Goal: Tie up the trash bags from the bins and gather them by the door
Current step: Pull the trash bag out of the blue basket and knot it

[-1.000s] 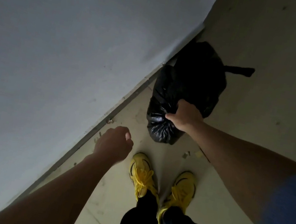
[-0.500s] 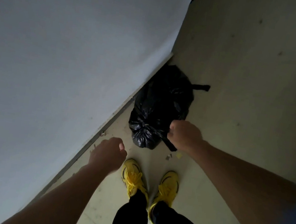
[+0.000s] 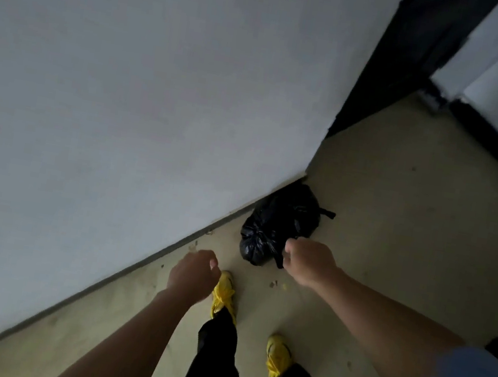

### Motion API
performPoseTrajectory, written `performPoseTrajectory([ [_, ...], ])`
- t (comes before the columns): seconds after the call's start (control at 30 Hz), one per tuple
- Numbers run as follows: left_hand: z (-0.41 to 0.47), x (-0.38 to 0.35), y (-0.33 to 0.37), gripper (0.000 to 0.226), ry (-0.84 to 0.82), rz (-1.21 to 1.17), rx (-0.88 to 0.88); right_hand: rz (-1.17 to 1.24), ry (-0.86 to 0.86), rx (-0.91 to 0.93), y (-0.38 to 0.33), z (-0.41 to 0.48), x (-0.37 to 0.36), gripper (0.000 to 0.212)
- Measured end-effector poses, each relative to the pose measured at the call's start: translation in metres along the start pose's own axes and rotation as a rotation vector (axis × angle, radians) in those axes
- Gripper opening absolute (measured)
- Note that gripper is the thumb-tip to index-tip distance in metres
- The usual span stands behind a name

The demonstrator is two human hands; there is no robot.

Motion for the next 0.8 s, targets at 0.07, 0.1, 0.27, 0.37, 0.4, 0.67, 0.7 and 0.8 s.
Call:
performPoseTrajectory([
  [0.07,-0.046,0.012,-0.016,0.021,0.045,-0.012,0.045,-0.095,0.017,0.127,-0.027,-0.025,0.021,0.025],
  [0.1,-0.070,0.019,-0.026,0.021,0.070,-0.016,0.072,-0.150,0.036,0.195,-0.043,-0.036,0.030,0.026],
  [0.27,-0.181,0.057,-0.101,0.024,0.236,-0.063,0.264,-0.364,0.091,0.490,-0.142,-0.074,0.060,0.021],
  [0.37,-0.250,0.078,-0.160,0.025,0.334,-0.141,0.411,-0.441,0.101,0.651,-0.221,-0.096,0.066,0.021],
  [0.4,-0.272,0.082,-0.181,0.025,0.371,-0.177,0.451,-0.457,0.111,0.703,-0.249,-0.103,0.065,0.023],
  [0.67,-0.459,0.082,-0.355,0.026,0.579,-0.315,0.778,-0.631,0.185,1.117,-0.511,-0.211,0.001,0.028],
  [0.7,-0.485,0.080,-0.378,0.026,0.591,-0.322,0.817,-0.641,0.189,1.156,-0.544,-0.229,-0.013,0.029],
  [0.8,-0.565,0.074,-0.441,0.025,0.627,-0.353,0.929,-0.651,0.175,1.274,-0.638,-0.289,-0.058,0.029],
])
Point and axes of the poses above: each hand's wrist, its own z-axis towards the middle knuckle, its own x-axis out of the back of the hand, y = z × x, the point moved 1 cm from there along z, towards the middle knuckle, and after that the axes turned 3 degrees about y, right-handed, at the moved point
